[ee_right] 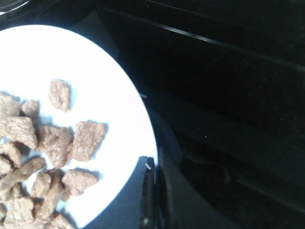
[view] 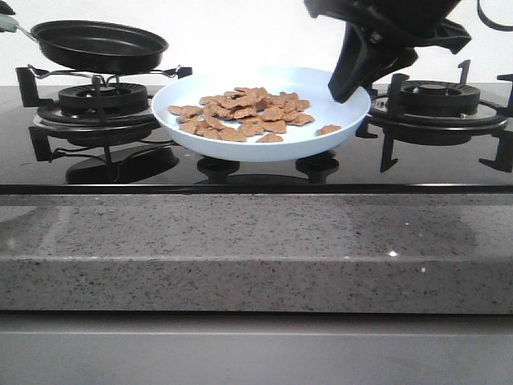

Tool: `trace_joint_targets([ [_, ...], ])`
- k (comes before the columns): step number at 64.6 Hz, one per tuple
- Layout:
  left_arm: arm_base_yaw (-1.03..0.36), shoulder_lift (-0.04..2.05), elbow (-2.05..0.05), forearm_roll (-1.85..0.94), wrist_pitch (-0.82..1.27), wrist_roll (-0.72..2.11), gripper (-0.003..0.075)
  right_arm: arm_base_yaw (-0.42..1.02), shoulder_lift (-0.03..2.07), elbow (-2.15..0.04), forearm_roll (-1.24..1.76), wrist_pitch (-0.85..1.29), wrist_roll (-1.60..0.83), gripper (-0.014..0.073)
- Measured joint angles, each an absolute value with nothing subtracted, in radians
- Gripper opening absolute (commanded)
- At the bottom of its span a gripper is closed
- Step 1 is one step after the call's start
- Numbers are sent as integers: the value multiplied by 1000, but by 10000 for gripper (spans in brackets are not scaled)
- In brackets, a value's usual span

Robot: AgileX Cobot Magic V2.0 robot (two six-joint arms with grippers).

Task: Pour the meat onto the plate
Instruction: 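Carry the empty pan with the left gripper back toward its burner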

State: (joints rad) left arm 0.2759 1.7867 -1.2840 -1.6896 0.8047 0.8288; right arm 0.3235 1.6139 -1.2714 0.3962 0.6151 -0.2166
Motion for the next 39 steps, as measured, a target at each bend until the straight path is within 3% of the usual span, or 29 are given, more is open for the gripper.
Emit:
trace_joint_targets([
  [15,276,1787,-1284,-1640,852,805,21,323,1614,-1271,396,615,-217,-113],
  [33,276,1787,-1284,-1620,854,803,398,323,1614,-1271,396,615,-217,-113],
  [39,276,1787,-1284,-1618,854,803,470,323,1614,-1271,396,615,-217,-113],
])
